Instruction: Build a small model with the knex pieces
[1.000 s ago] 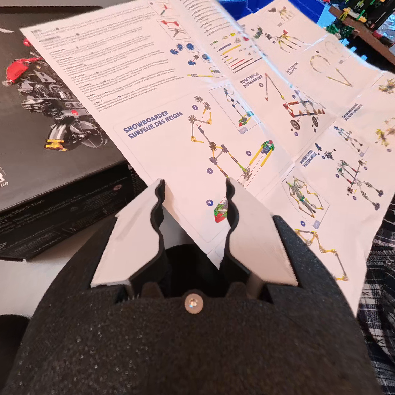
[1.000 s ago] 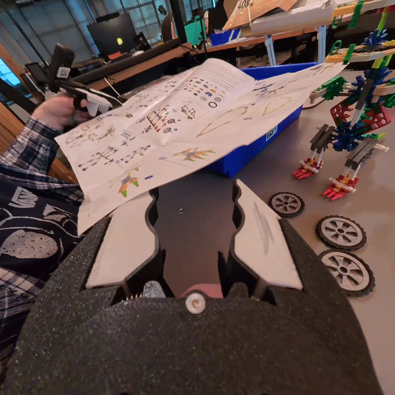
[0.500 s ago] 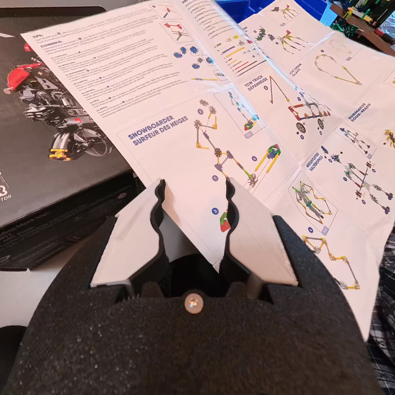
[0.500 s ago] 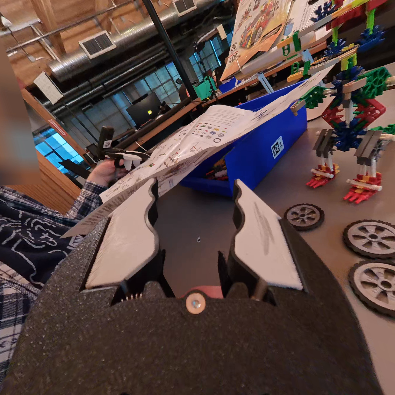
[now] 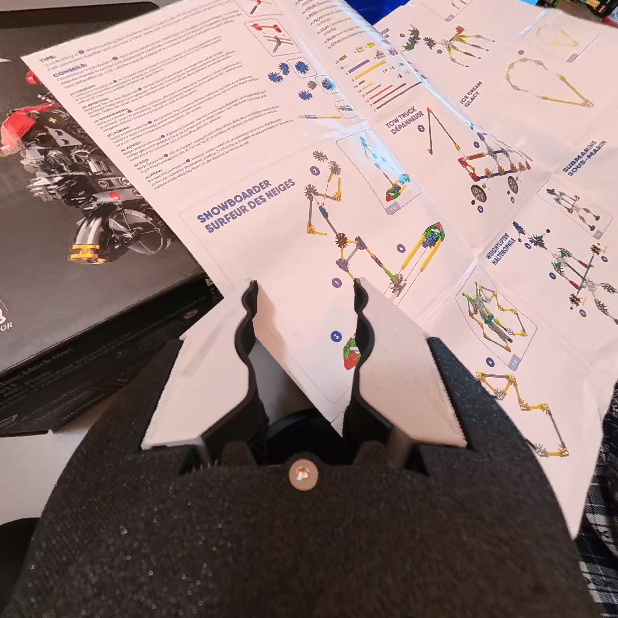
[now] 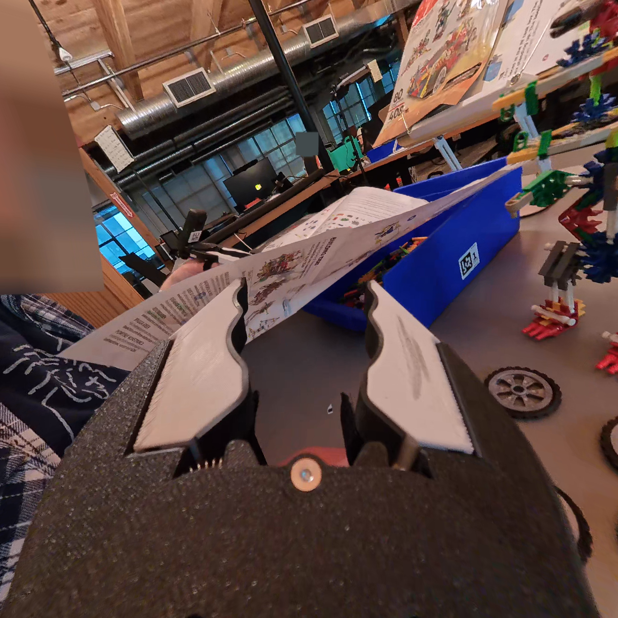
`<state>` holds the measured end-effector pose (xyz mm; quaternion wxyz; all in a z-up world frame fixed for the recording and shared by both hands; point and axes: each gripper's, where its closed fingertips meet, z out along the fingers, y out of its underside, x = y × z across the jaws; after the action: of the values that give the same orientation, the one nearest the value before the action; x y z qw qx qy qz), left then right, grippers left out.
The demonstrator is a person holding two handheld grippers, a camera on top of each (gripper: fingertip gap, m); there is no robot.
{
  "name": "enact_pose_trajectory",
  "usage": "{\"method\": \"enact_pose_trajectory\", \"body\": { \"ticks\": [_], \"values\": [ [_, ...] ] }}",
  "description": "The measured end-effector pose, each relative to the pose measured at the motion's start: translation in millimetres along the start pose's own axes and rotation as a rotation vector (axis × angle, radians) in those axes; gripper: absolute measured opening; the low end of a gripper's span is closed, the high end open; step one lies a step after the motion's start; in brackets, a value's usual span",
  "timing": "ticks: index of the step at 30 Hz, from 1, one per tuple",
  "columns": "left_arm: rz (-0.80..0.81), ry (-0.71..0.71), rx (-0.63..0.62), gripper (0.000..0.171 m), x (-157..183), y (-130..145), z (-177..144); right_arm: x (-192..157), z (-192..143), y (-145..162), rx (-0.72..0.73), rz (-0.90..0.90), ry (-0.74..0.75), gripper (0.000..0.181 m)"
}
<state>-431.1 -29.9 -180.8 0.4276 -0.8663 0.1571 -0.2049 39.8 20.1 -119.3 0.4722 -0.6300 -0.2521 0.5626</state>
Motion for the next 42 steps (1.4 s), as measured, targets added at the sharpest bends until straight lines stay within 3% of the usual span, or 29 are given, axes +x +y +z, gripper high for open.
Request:
{"method": "enact_pose_trajectory", "body": {
  "ticks": [42],
  "values": [
    [0.039,-0.016,0.000,0.056,2,0,1,-54,80,-16,-0.025,-0.200,-0.145,0.069]
  ]
}}
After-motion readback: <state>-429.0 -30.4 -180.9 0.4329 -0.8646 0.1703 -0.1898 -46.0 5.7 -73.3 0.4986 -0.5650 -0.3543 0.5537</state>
